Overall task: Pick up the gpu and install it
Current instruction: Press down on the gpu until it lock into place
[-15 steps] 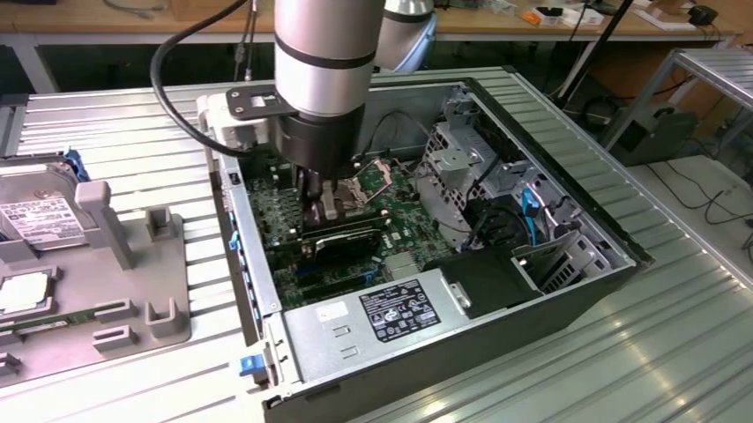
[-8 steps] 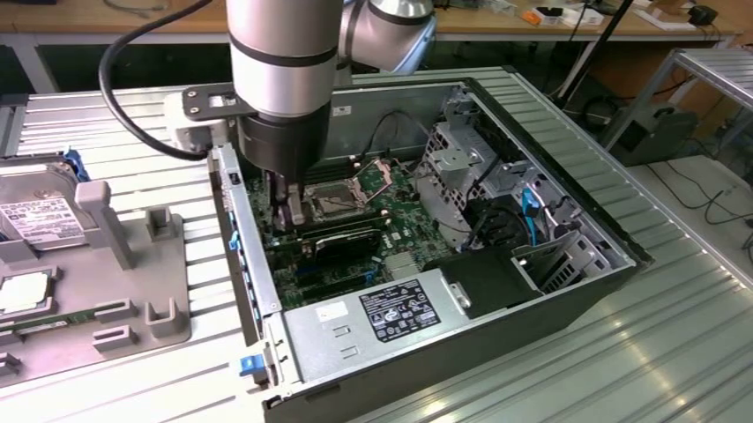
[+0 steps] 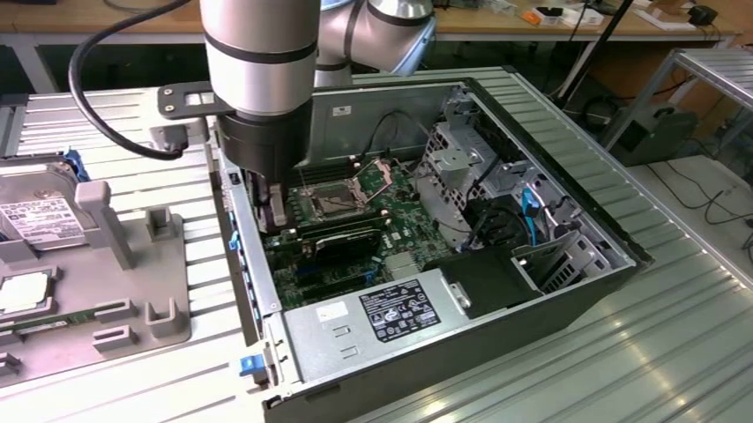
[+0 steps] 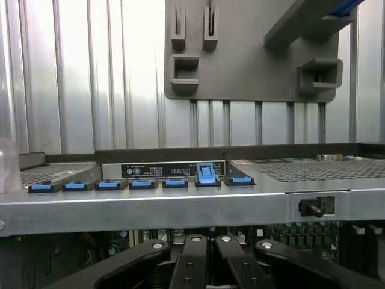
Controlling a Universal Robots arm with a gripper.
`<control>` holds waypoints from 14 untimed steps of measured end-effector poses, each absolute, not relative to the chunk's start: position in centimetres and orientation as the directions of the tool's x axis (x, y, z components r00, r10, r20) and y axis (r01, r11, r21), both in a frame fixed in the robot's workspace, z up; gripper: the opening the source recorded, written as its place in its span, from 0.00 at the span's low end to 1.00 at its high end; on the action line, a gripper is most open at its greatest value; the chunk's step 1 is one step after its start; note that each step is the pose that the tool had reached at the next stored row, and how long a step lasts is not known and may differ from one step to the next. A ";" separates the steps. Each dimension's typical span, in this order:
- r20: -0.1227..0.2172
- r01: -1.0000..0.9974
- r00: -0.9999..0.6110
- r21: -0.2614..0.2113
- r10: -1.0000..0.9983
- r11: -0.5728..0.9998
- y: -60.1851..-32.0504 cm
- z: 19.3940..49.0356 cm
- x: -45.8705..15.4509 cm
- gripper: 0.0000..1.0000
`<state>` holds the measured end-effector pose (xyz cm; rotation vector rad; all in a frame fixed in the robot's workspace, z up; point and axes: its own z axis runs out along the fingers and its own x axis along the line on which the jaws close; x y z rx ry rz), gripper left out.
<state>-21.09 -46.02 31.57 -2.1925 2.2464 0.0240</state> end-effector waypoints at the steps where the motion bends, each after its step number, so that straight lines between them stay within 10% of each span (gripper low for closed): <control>1: -0.013 -1.000 -0.024 0.015 -1.000 0.024 -46.0 31.6 -21.1 0.11; 14: -0.013 -0.999 -0.027 0.034 -1.000 0.026 -46.0 31.0 -21.1 0.11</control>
